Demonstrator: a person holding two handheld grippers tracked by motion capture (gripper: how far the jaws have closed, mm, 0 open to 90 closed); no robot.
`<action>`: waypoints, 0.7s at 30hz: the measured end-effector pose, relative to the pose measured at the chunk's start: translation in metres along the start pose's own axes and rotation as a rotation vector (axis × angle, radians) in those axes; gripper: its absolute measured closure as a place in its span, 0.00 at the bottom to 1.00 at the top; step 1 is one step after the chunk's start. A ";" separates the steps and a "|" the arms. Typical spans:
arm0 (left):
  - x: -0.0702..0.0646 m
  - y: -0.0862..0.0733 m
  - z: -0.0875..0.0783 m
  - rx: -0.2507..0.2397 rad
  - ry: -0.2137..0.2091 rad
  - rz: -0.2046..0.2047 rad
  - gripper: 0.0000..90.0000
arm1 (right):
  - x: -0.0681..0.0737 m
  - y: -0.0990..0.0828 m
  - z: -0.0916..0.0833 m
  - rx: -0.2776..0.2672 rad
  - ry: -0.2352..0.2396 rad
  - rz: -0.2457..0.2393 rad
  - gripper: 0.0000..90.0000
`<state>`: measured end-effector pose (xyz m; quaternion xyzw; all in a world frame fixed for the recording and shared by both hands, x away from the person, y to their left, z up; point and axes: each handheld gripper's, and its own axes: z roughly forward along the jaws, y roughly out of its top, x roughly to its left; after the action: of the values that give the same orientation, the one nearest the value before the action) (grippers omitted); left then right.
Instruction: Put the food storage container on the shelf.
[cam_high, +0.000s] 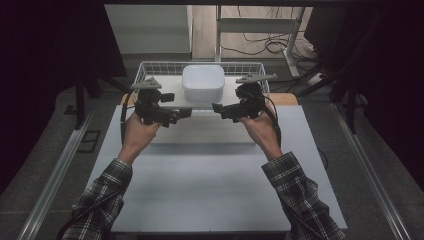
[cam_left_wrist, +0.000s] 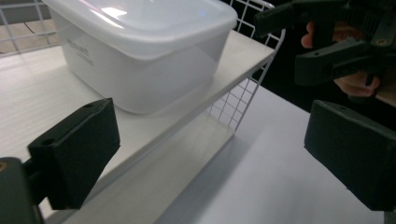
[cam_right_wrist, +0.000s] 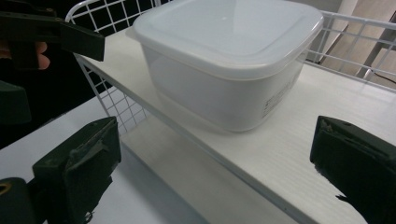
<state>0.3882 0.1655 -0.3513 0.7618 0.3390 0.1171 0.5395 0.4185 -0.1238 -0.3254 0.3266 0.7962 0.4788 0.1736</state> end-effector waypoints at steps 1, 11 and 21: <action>-0.001 -0.002 0.001 0.010 0.001 0.011 0.02 | 0.001 -0.001 0.000 0.001 0.001 -0.006 0.02; -0.010 -0.016 0.005 0.032 0.002 0.058 0.01 | 0.010 -0.010 -0.006 0.010 0.020 -0.049 0.02; -0.018 -0.032 0.003 0.042 -0.013 0.073 0.02 | 0.020 -0.022 -0.014 0.022 0.038 -0.094 0.02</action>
<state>0.3643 0.1578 -0.3785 0.7856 0.3096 0.1247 0.5210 0.3882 -0.1262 -0.3369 0.2814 0.8191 0.4675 0.1772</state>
